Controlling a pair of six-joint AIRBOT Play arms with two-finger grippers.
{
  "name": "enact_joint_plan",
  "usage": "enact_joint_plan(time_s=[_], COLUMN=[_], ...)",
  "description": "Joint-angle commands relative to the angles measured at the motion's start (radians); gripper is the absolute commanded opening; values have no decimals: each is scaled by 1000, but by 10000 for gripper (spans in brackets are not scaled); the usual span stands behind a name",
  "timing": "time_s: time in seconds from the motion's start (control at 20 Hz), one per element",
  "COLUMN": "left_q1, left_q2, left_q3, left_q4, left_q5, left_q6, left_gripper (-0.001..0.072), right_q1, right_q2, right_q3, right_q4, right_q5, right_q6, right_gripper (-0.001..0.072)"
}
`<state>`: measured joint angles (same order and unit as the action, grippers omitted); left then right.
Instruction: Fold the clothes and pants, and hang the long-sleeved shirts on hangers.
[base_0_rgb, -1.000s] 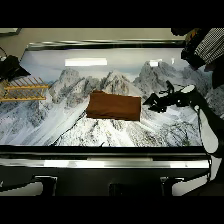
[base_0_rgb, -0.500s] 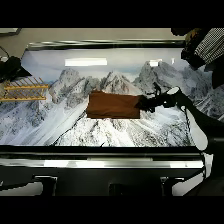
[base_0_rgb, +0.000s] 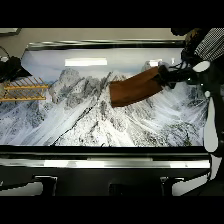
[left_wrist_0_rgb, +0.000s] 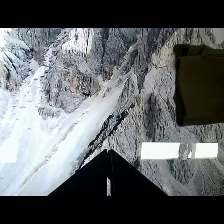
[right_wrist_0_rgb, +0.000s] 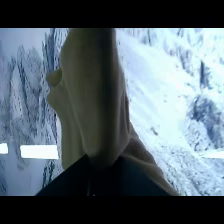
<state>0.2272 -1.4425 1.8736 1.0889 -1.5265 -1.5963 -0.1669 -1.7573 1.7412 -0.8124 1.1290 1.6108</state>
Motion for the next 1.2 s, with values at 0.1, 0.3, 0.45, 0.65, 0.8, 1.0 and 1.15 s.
enact_joint_plan(time_s=[0.1, 0.3, 0.45, 0.65, 0.8, 1.0, 1.15], left_q1=[0, 0, 0, 0, 0, 0, 0], left_q2=[0, 0, 0, 0, 0, 0, 0], left_q3=[0, 0, 0, 0, 0, 0, 0], left_q4=[0, 0, 0, 0, 0, 0, 0], left_q5=[0, 0, 0, -3, -3, -3, -3], left_q6=[2, 3, 2, 2, 3, 19, 26], left_gripper=[13, 14, 14, 14, 13, 13, 14], right_q1=[-208, -377, -490, -587, -634, -690, -693], right_q2=[2, 2, 2, 31, 89, 235, 363], right_q3=[165, 204, 204, 196, 105, -190, -427], right_q4=[-94, -124, -189, -425, -582, -679, -773], right_q5=[18, 21, 79, 203, 241, 190, 116], right_q6=[109, 141, 183, 212, 220, 223, 282], right_gripper=[33, 33, 31, 30, 30, 31, 31])
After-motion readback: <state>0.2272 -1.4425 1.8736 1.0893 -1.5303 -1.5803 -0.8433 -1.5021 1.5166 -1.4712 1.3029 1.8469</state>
